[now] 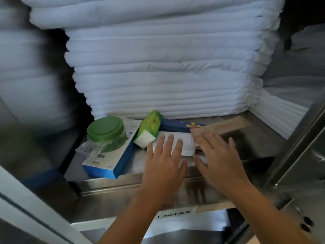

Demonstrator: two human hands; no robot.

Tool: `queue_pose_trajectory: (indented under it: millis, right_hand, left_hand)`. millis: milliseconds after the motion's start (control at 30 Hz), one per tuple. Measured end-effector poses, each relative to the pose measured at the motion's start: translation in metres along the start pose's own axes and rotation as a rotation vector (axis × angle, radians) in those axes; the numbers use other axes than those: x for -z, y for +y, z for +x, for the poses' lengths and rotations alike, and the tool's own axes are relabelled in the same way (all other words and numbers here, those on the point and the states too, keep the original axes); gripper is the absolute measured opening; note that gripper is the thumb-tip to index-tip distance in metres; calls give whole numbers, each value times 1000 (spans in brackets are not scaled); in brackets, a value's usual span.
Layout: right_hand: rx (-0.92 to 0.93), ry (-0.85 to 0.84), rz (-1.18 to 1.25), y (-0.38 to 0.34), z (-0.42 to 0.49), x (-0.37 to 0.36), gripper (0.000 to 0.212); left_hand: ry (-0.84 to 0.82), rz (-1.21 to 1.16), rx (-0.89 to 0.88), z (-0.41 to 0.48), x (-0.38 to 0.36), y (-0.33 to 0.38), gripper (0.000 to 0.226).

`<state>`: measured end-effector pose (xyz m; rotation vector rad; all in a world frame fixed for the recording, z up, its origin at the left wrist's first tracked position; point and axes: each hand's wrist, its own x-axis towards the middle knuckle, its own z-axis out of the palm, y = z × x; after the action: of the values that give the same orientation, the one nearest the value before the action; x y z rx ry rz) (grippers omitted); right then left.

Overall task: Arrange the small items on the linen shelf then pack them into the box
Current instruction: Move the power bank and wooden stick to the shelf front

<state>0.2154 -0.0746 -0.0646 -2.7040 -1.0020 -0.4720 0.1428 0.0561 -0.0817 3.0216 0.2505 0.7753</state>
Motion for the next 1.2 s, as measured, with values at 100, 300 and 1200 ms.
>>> queue_pose_trajectory:
  millis: [100,300,1200]
  right_hand:
    - [11,105,53,16,8,-9,55]
    - [50,114,86,43,26,-23,51]
    - [253,155,51,96,63,-45,50]
  left_hand:
    - [21,25,-16,10,-9,2,54]
    - [35,26,-34,31,-26,15,45]
    - [32,-31,-40,53,-44,34,49]
